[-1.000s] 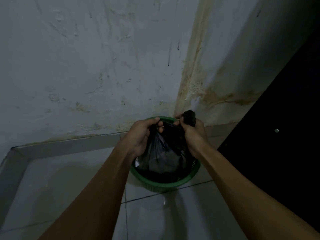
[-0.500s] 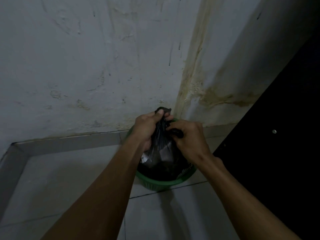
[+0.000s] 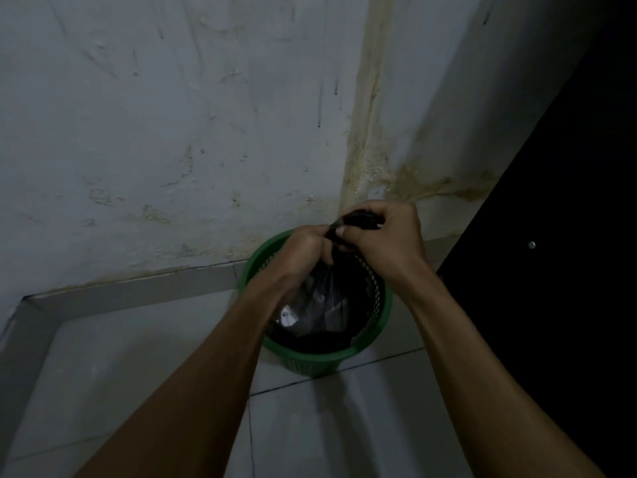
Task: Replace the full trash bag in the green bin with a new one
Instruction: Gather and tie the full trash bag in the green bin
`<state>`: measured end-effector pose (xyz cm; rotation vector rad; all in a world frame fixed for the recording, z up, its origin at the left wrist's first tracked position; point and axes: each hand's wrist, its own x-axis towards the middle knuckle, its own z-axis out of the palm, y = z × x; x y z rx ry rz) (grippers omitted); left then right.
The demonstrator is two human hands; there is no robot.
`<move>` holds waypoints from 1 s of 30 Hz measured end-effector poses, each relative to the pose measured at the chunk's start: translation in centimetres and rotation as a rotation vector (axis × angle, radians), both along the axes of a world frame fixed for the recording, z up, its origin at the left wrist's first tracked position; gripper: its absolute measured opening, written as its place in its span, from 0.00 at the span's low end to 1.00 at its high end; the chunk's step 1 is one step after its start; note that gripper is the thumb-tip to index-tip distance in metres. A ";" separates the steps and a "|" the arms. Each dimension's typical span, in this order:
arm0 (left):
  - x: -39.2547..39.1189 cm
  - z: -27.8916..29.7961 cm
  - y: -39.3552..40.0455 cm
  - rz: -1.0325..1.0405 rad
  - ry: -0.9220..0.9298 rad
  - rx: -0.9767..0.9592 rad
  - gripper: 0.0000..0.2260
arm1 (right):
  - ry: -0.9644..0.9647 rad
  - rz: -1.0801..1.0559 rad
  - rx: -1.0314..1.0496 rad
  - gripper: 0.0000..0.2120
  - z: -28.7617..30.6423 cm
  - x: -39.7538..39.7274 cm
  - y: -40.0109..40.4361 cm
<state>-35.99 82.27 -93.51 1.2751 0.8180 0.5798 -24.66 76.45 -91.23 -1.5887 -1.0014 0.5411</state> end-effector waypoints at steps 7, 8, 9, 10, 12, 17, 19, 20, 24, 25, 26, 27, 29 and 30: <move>-0.7 -0.6 -0.7 -0.064 -0.029 0.282 0.10 | 0.007 0.311 -0.072 0.17 1.9 0.2 -0.6; -0.8 -0.8 -0.7 -0.044 -0.007 0.265 0.08 | -0.006 0.284 -0.122 0.18 2.1 0.7 -0.7; -0.8 -1.1 -0.6 -0.025 0.009 0.242 0.05 | -0.042 0.225 -0.172 0.19 2.2 1.3 -0.7; -0.9 -1.2 -0.4 -0.001 0.026 0.216 0.05 | -0.114 0.146 -0.208 0.20 2.1 2.2 -0.8; -1.3 -1.3 -0.2 0.029 0.057 0.163 0.09 | -0.277 0.042 -0.231 0.21 1.5 3.5 -0.9; -1.4 -0.6 -0.3 -0.001 0.060 0.078 0.08 | -0.250 0.221 -0.260 0.19 -0.8 2.0 -0.8; -1.6 -0.6 -0.3 0.028 0.047 0.049 0.08 | -0.205 0.214 -0.191 0.15 -1.8 1.2 -0.5; -1.7 -0.6 -0.2 0.037 0.043 0.037 0.07 | -0.185 0.206 -0.170 0.14 -2.0 1.0 -0.4; -2.2 -0.1 -0.2 -0.010 0.026 -0.009 0.07 | 0.011 0.366 -0.137 0.16 -2.2 0.5 -0.4; -2.2 0.0 -0.3 -0.021 0.020 -0.023 0.07 | 0.077 0.418 -0.141 0.17 -2.1 0.5 -0.5; -2.2 0.1 -0.4 -0.028 0.012 -0.043 0.07 | 0.130 0.463 -0.148 0.17 -2.1 0.5 -0.6; -2.2 0.1 -0.4 -0.031 0.000 -0.071 0.07 | 0.168 0.502 -0.151 0.18 -2.2 0.6 -0.7; -2.3 0.1 -0.5 -0.033 -0.031 -0.136 0.06 | 0.253 0.543 -0.149 0.17 -2.5 0.9 -0.9; -2.4 0.1 -0.4 -0.036 -0.043 -0.161 0.06 | 0.302 0.546 -0.149 0.17 -2.7 1.1 -1.1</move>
